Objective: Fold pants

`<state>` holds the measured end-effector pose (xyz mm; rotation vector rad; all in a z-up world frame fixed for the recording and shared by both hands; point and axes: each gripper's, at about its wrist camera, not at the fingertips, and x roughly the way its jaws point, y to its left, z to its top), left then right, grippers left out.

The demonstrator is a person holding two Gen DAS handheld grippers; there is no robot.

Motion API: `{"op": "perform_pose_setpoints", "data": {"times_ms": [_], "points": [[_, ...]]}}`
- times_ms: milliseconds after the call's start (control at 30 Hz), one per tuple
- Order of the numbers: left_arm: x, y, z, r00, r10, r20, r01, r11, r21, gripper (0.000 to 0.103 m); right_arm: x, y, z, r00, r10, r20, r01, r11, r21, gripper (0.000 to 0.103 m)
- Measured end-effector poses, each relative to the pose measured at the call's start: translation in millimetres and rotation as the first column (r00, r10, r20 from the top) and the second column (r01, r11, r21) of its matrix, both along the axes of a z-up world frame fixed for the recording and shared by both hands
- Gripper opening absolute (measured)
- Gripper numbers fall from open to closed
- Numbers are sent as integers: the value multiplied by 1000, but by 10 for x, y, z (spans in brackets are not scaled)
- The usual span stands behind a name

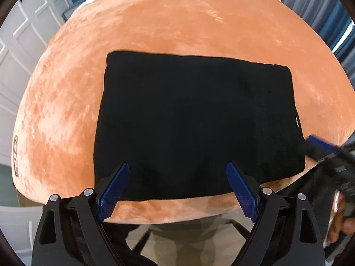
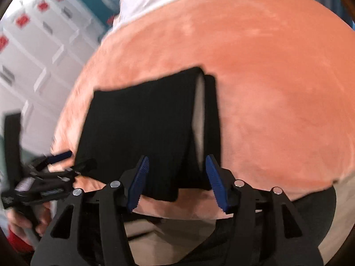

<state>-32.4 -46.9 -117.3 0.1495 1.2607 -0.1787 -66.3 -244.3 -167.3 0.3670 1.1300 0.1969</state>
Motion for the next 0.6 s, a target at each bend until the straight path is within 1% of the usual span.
{"op": "perform_pose_setpoints", "data": {"times_ms": [33, 67, 100, 133, 167, 200, 233, 267, 300, 333, 367, 400, 433, 467, 500, 533, 600], "points": [[-3, 21, 10, 1000, 5, -1, -5, 1000, -6, 87, 31, 84, -59, 1000, 19, -13, -19, 1000, -11, 40], [-14, 49, 33, 1000, 8, 8, -8, 1000, -8, 87, 45, 159, -110, 999, 31, -16, -32, 999, -40, 37], [-23, 70, 46, 1000, 10, 16, -10, 1000, -3, 87, 69, 232, -152, 999, 44, -8, -45, 995, -85, 30], [-24, 86, 48, 1000, 12, 22, -13, 1000, 7, 87, 102, 265, -153, 999, 51, -1, -51, 993, -110, 18], [-19, 107, 49, 999, 17, 28, -17, 1000, 21, 87, 124, 267, -122, 999, 49, 4, -48, 992, -113, 12], [-15, 116, 53, 999, 20, 33, -20, 999, 26, 87, 143, 242, 25, 999, 29, 34, -25, 993, -112, 11], [-6, 130, 50, 999, 24, 38, -25, 999, 29, 87, 135, 218, 183, 996, 16, 83, -7, 994, -109, 10], [8, 135, 42, 999, 29, 41, -30, 999, 30, 87, 111, 167, 274, 992, 10, 126, 4, 993, -115, 10], [30, 126, 15, 999, 31, 39, -32, 999, 26, 87, 107, 129, 345, 984, 2, 176, 26, 987, -156, 10], [51, 106, -24, 999, 29, 34, -30, 999, 25, 87, 154, 78, 249, 988, 4, 155, 29, 978, -208, 10], [65, 95, -70, 999, 27, 24, -28, 999, 36, 87, 256, 27, -19, 999, 11, 40, 0, 965, -262, 10], [77, 74, -113, 1000, 22, 14, -23, 998, 56, 87, 247, -65, -141, 1000, -19, -15, 15, 970, -243, 10], [72, 67, -123, 1000, 17, 15, -18, 998, 66, 87, 184, -189, -143, 998, -69, -17, 66, 989, -133, 10], [56, 70, -109, 1000, 16, 23, -18, 998, 67, 87, 134, -255, -99, 995, -98, -11, 97, 994, -56, 11], [44, 80, -100, 999, 17, 32, -19, 998, 62, 87, 38, -307, 17, 991, -133, 14, 132, 991, 18, 11], [42, 93, -107, 999, 23, 34, -25, 998, 54, 87, -7, -297, 90, 989, -141, 34, 141, 990, 23, 17], [57, 90, -166, 999, 37, 13, -38, 998, 45, 87, -27, -249, 115, 990, -136, 36, 136, 991, 16, 34]]}}
